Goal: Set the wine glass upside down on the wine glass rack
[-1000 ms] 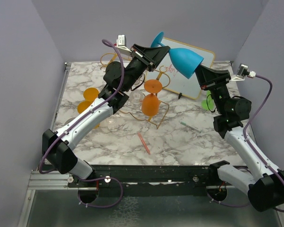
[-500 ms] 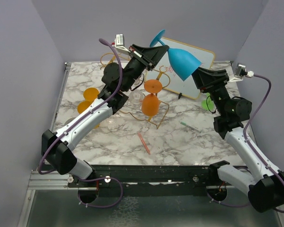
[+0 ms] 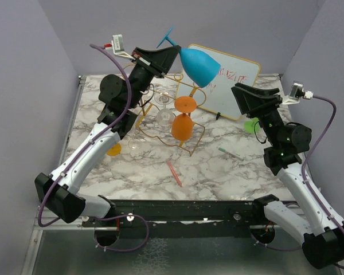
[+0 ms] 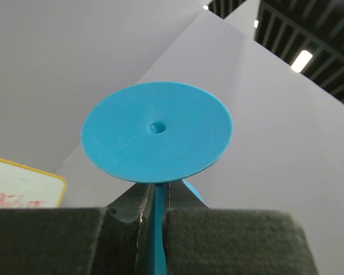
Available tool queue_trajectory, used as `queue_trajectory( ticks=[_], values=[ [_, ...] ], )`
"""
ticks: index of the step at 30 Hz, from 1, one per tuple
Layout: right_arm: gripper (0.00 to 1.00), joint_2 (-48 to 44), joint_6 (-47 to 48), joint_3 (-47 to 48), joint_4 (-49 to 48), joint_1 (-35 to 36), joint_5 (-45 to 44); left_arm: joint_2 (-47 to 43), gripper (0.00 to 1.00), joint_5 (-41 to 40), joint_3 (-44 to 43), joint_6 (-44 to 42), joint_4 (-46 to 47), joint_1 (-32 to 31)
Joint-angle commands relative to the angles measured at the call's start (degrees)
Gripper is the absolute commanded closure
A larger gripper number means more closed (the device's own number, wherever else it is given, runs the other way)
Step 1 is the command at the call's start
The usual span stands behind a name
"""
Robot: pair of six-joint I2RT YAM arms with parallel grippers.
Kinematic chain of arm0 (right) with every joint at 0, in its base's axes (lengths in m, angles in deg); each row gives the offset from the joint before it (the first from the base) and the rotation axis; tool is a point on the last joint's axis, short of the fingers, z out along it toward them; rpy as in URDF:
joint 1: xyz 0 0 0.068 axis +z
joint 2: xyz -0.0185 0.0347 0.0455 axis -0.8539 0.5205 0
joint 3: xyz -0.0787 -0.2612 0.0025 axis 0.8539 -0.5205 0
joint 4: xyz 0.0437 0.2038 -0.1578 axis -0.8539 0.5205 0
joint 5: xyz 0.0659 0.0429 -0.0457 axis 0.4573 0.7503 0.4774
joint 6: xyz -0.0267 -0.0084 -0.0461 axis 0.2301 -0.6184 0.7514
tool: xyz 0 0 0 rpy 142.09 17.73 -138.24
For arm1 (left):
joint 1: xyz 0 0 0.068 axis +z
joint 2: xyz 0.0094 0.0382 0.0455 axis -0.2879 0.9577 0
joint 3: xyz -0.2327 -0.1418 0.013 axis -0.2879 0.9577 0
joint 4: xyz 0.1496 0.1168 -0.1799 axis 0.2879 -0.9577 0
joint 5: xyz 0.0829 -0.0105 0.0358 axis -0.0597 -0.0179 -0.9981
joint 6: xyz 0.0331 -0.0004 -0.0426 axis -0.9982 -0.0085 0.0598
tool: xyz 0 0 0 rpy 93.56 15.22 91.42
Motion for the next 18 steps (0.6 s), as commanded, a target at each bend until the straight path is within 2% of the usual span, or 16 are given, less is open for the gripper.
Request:
queue_trajectory(
  ticks=[1,6,18],
  values=[
    [0.42,-3.30,5.21,-0.03,5.50,0.29,-2.02,-3.91,1.00,2.02,-5.40,-11.72,-11.65,3.97],
    [0.41,-5.27,8.46,1.48,10.28,0.32,-4.21,-6.51,1.00,-2.38,-10.39,-24.30,-27.44,4.42],
    [0.41,-6.29,10.32,1.69,15.22,0.32,-7.30,-12.88,1.00,-17.08,-15.74,-44.01,-51.92,4.60]
  ],
)
